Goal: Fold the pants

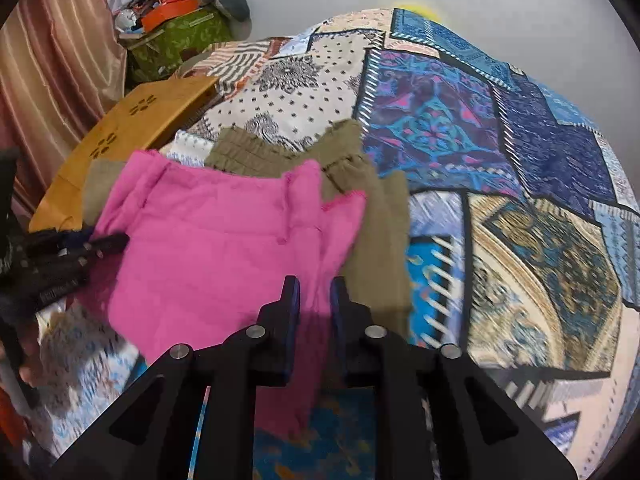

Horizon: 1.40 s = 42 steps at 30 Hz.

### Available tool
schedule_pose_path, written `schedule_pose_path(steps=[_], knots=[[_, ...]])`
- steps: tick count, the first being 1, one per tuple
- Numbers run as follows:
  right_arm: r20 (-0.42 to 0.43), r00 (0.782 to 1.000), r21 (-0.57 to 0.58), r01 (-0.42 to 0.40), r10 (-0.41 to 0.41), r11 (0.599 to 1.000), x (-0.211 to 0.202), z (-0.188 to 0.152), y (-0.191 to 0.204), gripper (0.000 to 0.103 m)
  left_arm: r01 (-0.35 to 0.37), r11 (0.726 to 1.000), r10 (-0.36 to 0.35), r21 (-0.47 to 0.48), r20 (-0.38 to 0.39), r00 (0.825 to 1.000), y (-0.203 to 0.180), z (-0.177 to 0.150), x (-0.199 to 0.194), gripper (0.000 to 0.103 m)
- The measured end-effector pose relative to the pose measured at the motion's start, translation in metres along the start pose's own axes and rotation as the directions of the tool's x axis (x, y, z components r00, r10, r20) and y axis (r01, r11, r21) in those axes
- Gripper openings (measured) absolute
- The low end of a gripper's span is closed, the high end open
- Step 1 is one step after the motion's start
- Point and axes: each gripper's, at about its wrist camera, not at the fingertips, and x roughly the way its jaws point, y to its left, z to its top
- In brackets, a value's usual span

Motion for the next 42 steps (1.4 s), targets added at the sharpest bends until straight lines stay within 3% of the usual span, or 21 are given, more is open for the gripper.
schedule_pose_path(steps=[5, 9, 14, 18, 23, 28, 32, 34, 37, 38, 40, 42], knots=[[-0.038, 0.998, -0.032, 0.058, -0.059, 0.998, -0.018, -0.014, -0.008, 0.021, -0.074, 0.997, 0.074, 0.018, -0.03, 0.997, 0.006, -0.014, -0.02, 0.036], [-0.045, 0.997, -0.023, 0.065, -0.066, 0.998, -0.045, -0.026, -0.014, 0.021, -0.079, 0.997, 0.079, 0.021, -0.003, 0.997, 0.004, -0.024, -0.055, 0.036], [0.042, 0.999, 0.028, -0.003, 0.002, 1.0, -0.103, -0.033, -0.012, 0.022, -0.021, 1.0, 0.018, 0.022, 0.124, 0.992, -0.007, -0.034, -0.137, 0.036], [0.15, 0.988, 0.002, -0.043, 0.042, 0.999, -0.166, -0.035, 0.006, 0.022, 0.02, 0.999, -0.03, 0.04, 0.254, 0.967, -0.018, -0.044, -0.216, 0.036], [0.3, 0.948, -0.05, -0.092, 0.102, 0.995, -0.234, -0.042, 0.032, 0.022, 0.005, 0.996, -0.043, 0.09, 0.423, 0.905, -0.039, -0.07, -0.315, 0.036], [0.449, 0.875, -0.086, -0.161, 0.183, 0.983, -0.298, -0.066, 0.055, 0.022, -0.021, 0.989, -0.069, 0.146, 0.582, 0.81, -0.058, -0.114, -0.395, 0.038], [0.542, 0.816, -0.128, -0.158, 0.202, 0.979, -0.333, -0.091, 0.074, 0.022, -0.042, 0.989, -0.068, 0.143, 0.683, 0.728, -0.068, -0.151, -0.437, 0.061], [0.588, 0.781, -0.141, -0.155, 0.209, 0.978, -0.347, -0.105, 0.082, 0.022, -0.031, 0.99, -0.076, 0.135, 0.718, 0.692, -0.069, -0.167, -0.453, 0.062], [0.632, 0.745, -0.152, -0.151, 0.214, 0.977, -0.361, -0.121, 0.093, 0.022, -0.018, 0.994, -0.072, 0.111, 0.751, 0.657, -0.068, -0.185, -0.469, 0.066], [0.643, 0.735, -0.156, -0.149, 0.215, 0.976, -0.364, -0.126, 0.096, 0.024, -0.008, 0.994, -0.076, 0.107, 0.757, 0.648, -0.067, -0.191, -0.473, 0.071], [0.662, 0.718, -0.158, -0.149, 0.217, 0.976, -0.37, -0.135, 0.101, 0.052, 0.005, 0.994, -0.085, 0.106, 0.772, 0.63, -0.064, -0.202, -0.481, 0.078], [0.685, 0.697, -0.158, -0.143, 0.213, 0.977, -0.374, -0.143, 0.103, 0.066, 0.009, 0.994, -0.09, 0.106, 0.786, 0.611, -0.063, -0.211, -0.486, 0.09]])
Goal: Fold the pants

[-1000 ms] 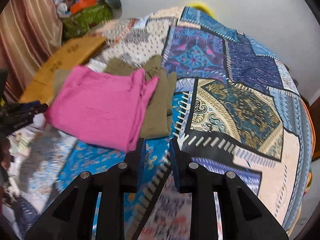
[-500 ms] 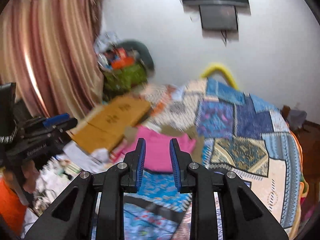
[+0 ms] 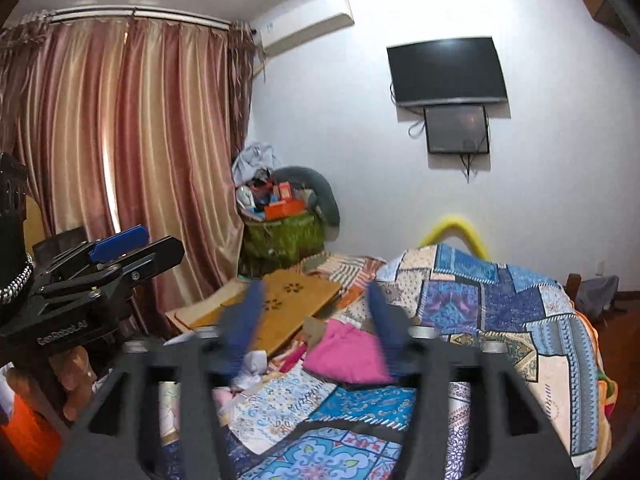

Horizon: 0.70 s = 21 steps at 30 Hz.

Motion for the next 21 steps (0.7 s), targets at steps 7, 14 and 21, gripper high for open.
schedule_pose_path(steps=[7, 14, 21], knots=[[0.052, 0.996, -0.054, 0.078, -0.075, 0.996, -0.012, -0.004, 0.011, 0.103, -0.019, 1.0, 0.019, 0.004, 0.037, 0.999, -0.001, -0.006, -0.019, 0.103], [0.05, 0.993, -0.037, 0.11, -0.108, 0.993, -0.022, -0.008, 0.013, 0.103, -0.006, 1.0, 0.007, -0.021, 0.024, 1.0, 0.003, -0.009, -0.018, 0.103], [0.045, 0.993, 0.008, 0.107, -0.107, 0.994, -0.029, -0.011, 0.005, 0.103, -0.004, 0.999, 0.005, -0.042, 0.008, 1.0, 0.005, -0.015, -0.019, 0.103]])
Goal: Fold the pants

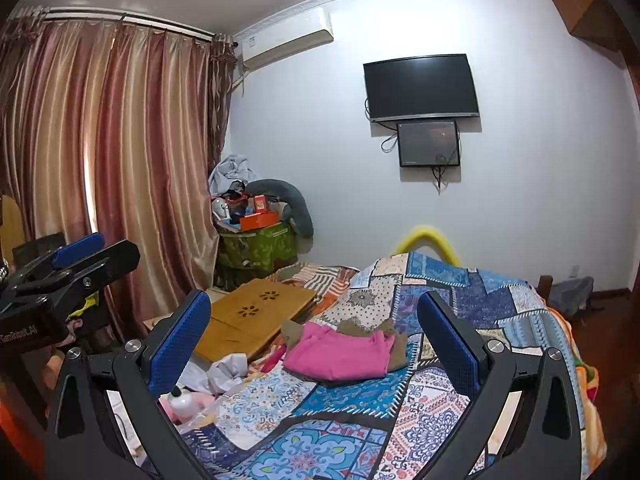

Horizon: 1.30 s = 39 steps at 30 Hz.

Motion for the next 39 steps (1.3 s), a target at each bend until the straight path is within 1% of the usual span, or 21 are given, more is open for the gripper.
schedule_pose_path(steps=[24, 39], knots=[[0.01, 1.0, -0.01, 0.009, -0.009, 1.0, -0.009, 0.0, 0.004, 0.103, 0.015, 1.0, -0.017, -0.027, -0.053, 0.998, -0.001, -0.007, 0.015, 0.103], [-0.009, 1.0, 0.016, 0.011, -0.011, 1.0, -0.008, -0.002, -0.001, 0.103, 0.02, 1.0, -0.021, -0.018, -0.057, 0.998, -0.003, -0.008, 0.017, 0.103]])
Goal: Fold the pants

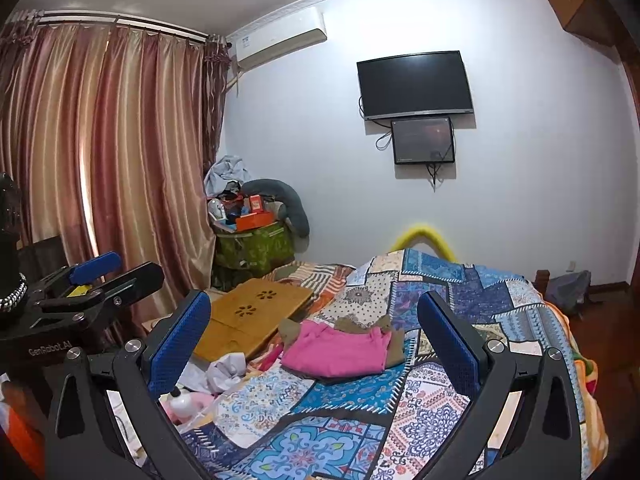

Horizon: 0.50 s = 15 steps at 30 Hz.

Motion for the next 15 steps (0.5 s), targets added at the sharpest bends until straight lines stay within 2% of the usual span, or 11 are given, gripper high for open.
schedule_pose_path(steps=[15], knots=[[0.002, 1.0, 0.014, 0.011, -0.011, 1.0, -0.0016, -0.0006, -0.0061, 0.103, 0.015, 1.0, -0.015, 0.003, -0.006, 1.0, 0.0005, -0.0013, 0.0018, 0.103]])
